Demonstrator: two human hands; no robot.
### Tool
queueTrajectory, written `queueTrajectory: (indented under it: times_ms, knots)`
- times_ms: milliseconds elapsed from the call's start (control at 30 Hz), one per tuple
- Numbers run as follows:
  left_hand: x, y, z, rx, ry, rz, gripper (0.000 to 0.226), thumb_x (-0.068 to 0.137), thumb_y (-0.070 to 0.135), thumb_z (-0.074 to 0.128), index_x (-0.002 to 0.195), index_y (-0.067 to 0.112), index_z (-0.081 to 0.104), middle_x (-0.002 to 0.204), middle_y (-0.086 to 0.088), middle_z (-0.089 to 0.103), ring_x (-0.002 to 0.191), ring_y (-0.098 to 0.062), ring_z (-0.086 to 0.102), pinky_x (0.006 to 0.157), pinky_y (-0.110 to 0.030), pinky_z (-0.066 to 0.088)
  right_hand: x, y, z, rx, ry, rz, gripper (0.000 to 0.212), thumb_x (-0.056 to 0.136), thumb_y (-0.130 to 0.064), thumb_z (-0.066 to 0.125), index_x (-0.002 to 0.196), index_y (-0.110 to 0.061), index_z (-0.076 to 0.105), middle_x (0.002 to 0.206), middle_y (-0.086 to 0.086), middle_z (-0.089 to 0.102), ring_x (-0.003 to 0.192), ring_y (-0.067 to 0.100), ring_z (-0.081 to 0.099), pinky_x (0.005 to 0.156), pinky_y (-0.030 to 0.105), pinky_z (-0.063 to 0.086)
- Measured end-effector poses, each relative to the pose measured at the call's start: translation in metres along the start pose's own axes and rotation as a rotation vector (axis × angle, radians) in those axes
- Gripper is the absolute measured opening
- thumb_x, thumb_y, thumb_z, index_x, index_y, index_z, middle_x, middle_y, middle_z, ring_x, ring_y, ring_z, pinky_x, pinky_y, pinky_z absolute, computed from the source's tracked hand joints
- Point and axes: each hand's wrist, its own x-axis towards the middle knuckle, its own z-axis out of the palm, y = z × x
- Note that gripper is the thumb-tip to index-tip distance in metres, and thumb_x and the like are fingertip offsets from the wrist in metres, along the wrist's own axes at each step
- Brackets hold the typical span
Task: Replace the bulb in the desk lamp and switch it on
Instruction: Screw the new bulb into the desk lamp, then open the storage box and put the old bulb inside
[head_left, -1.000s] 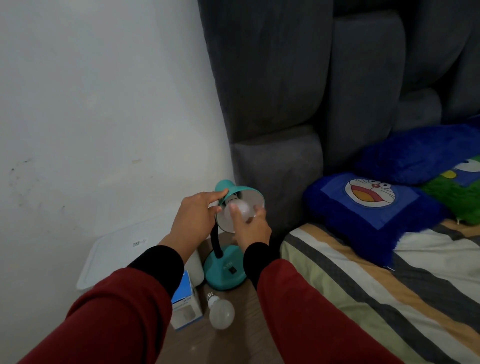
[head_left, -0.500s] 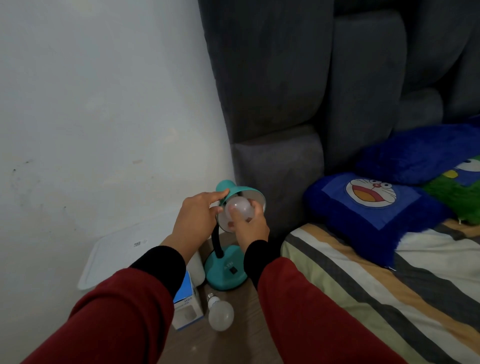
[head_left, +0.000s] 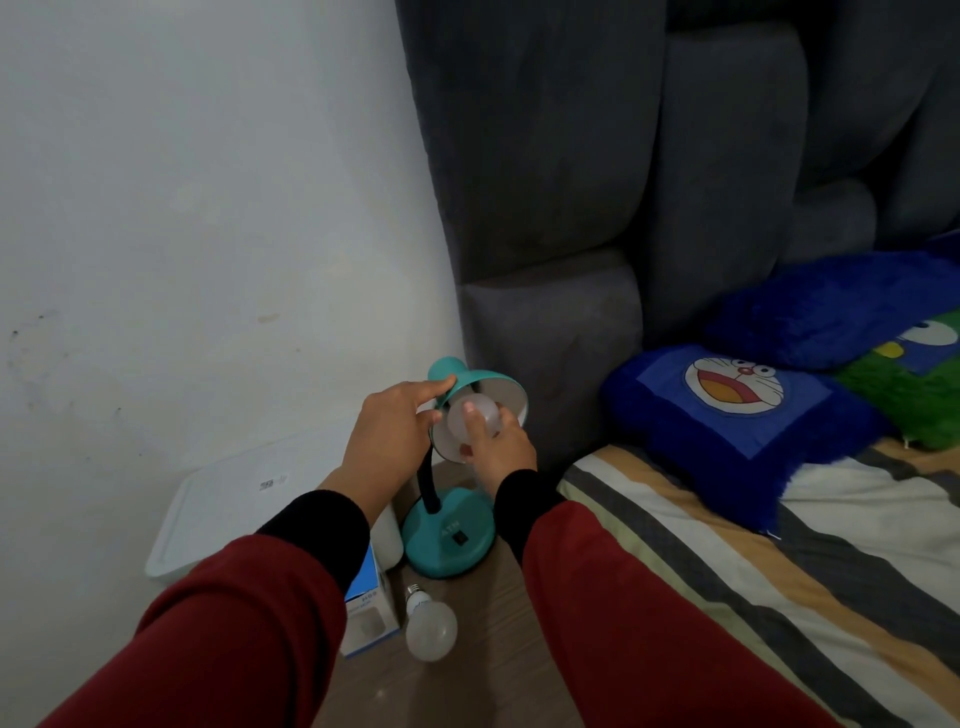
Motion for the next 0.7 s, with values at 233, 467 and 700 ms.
queueTrajectory:
  times_ms: [233,467,700]
  knots:
    - [-0.008,-0.007,-0.005,0.074,-0.113,-0.004,0.061,0.093,0.021,0.054,0.146,0.032,0.026,0.132,-0.009,0.057,0.121,-0.024,0.053,0.1,-0.024,0.038,-0.004,-0.017,-0.017,-0.369,-0.093,0.032,0.069,0.091,-0.051,0.046,0.139,-0.002,0.037,0.135,0.019,0.052,0.123,0.032,0.051,0.096,0.029,0.042]
    - [-0.023,-0.03,-0.018,0.288,-0.335,-0.226,0.07,0.089,0.038,0.056,0.148,0.028,0.02,0.141,-0.011,0.046,0.131,-0.028,0.041,0.107,-0.038,0.04,-0.018,-0.035,-0.03,-0.714,-0.125,0.038,0.059,0.09,-0.041,0.054,0.133,-0.001,0.048,0.136,0.018,0.052,0.122,0.031,0.053,0.091,0.027,0.045]
    - [-0.043,-0.056,-0.035,0.427,-0.397,-0.332,0.056,0.087,0.045,0.054,0.135,0.016,0.047,0.14,-0.007,0.047,0.129,-0.025,0.044,0.106,-0.035,0.042,-0.043,-0.047,-0.031,-0.994,-0.179,0.01,0.055,0.088,-0.034,0.058,0.131,-0.002,0.048,0.134,0.019,0.052,0.119,0.031,0.055,0.091,0.03,0.047]
